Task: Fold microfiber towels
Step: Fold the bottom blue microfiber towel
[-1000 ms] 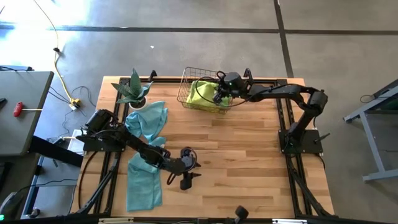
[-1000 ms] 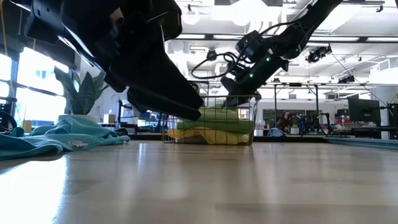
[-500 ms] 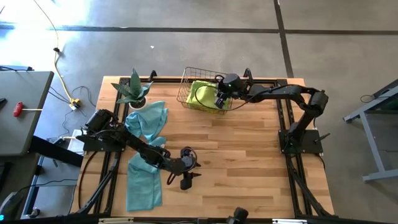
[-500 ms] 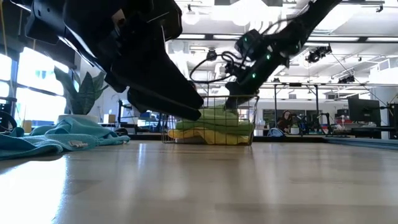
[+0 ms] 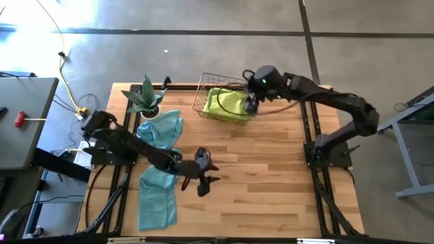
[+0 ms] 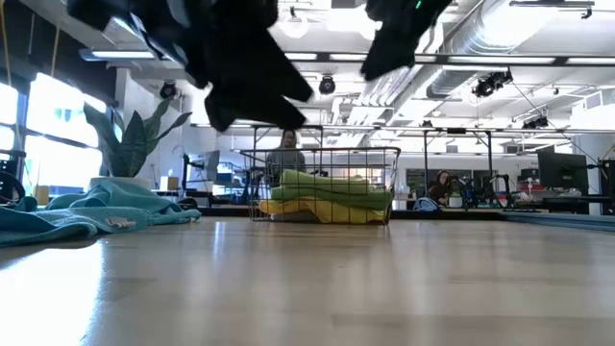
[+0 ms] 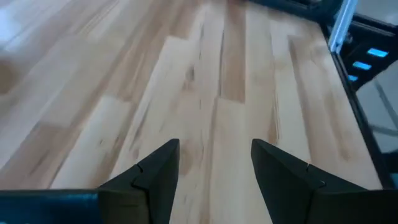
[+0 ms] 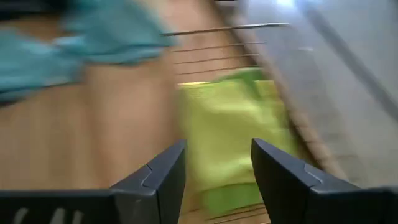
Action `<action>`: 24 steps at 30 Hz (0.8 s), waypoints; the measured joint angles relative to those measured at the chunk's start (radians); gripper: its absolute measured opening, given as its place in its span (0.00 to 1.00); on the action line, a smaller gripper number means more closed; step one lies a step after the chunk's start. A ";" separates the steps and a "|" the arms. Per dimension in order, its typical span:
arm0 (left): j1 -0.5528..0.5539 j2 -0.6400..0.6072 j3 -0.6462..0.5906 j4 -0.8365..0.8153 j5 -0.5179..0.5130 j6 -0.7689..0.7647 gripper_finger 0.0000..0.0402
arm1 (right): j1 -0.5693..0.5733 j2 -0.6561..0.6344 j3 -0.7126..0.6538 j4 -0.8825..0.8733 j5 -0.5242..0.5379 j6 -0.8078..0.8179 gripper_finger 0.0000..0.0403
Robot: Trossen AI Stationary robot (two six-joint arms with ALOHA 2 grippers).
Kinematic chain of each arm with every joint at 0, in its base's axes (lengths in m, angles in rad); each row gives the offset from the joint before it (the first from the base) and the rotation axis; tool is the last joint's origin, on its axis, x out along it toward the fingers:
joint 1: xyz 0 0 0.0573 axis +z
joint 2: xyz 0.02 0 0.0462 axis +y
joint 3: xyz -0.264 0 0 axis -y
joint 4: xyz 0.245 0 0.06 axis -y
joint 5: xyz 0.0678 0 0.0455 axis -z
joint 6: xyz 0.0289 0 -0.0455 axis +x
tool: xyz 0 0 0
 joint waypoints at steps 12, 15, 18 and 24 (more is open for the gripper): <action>-0.211 -0.111 0.000 -0.597 0.453 -0.584 0.47 | 0.443 -0.128 -0.203 0.026 -0.073 0.131 0.42; -0.304 -0.111 0.000 -0.700 0.440 -0.736 0.47 | 0.535 -0.127 -0.275 0.102 -0.020 0.157 0.42; -0.378 -0.108 0.000 -0.807 0.373 -0.836 0.47 | 0.613 -0.128 -0.348 0.189 0.005 0.188 0.42; -0.463 -0.106 0.000 -1.005 0.212 -0.964 0.47 | 0.746 -0.128 -0.470 0.345 0.007 0.264 0.42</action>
